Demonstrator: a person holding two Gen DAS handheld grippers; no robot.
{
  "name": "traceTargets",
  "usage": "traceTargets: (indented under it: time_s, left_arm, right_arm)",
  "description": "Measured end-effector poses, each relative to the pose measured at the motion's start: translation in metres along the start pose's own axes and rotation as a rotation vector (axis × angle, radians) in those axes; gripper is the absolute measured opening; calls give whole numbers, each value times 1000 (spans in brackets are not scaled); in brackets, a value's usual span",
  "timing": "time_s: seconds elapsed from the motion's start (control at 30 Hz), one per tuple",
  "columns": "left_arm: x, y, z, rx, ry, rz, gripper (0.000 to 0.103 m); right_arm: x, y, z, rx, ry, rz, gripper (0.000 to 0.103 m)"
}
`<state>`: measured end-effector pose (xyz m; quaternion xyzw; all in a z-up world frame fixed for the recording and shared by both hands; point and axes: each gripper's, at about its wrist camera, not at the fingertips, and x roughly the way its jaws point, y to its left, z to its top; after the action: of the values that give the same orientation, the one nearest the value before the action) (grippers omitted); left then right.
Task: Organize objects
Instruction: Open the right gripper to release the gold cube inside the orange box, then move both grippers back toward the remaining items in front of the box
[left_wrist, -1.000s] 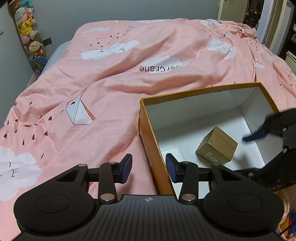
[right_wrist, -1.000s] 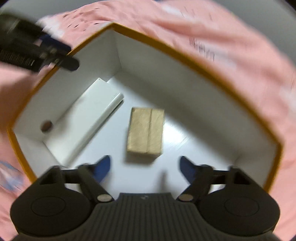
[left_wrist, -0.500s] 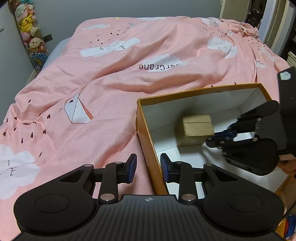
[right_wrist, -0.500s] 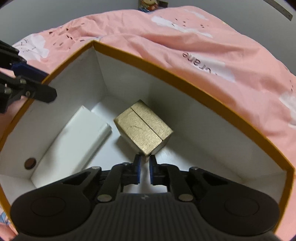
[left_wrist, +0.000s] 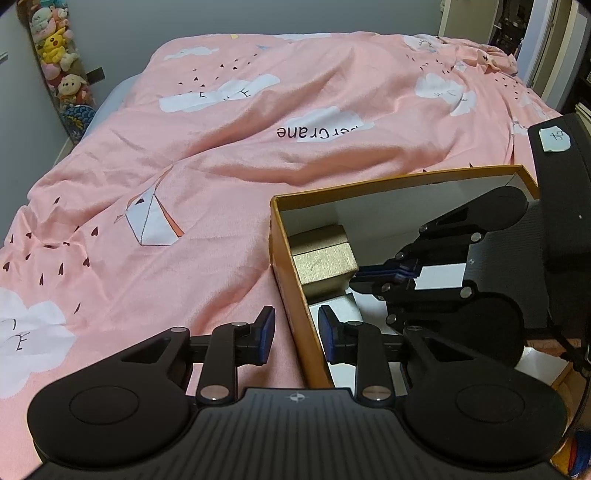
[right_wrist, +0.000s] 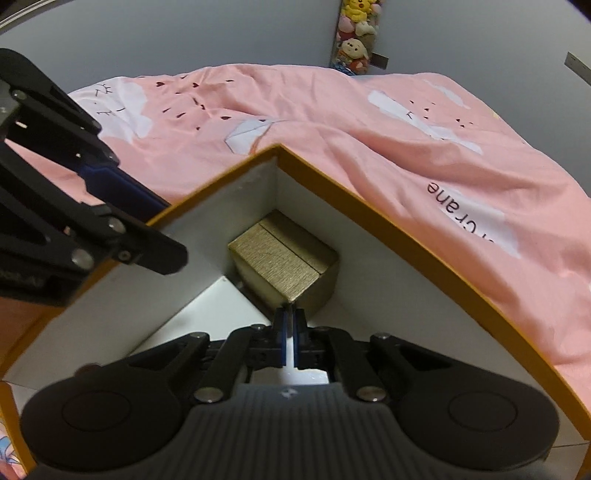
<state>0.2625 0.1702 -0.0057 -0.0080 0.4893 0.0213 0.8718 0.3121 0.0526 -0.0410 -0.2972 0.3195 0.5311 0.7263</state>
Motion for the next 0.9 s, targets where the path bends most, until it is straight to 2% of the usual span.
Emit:
traceTargets:
  time_s: [0.23,0.3,0.4,0.5,0.53,0.57,0.6,0.63,0.67,0.9]
  left_arm:
    - [-25,-3,-6,-40,-78,-11,33]
    - [-42,-7,-11,-55,-119,-5,33]
    - [-75,-20,-25,-47,-202,15,33]
    - [-106,-36,-45,-44,-266,0,34]
    - [-114,-41,-51,-48,-275,-15,34]
    - [-120,-46,-58,-55,-282,-34,35]
    - [-125,-51,-67,-64,-283,-51,36]
    - [-128,-55,-75,-72,-280,-67,36]
    - [-130,-59,-83,-79,-274,-85,36]
    - [-125,-81,-144,-106,-148,-224,38]
  right_arm:
    - [-20,3,-2,29,3,0,4]
    - [-39,5,-3,48,-20,6,8]
    - [-76,10,-8,74,-79,5,9]
    - [-117,16,-22,111,-146,9,10]
    - [-130,19,-29,119,-167,9,12]
    - [-143,23,-37,124,-187,6,19]
    - [-154,27,-46,129,-200,-3,26]
    - [-163,31,-55,135,-207,-12,40]
    - [-172,36,-64,144,-210,-21,47]
    - [-195,70,-131,201,-141,-68,47]
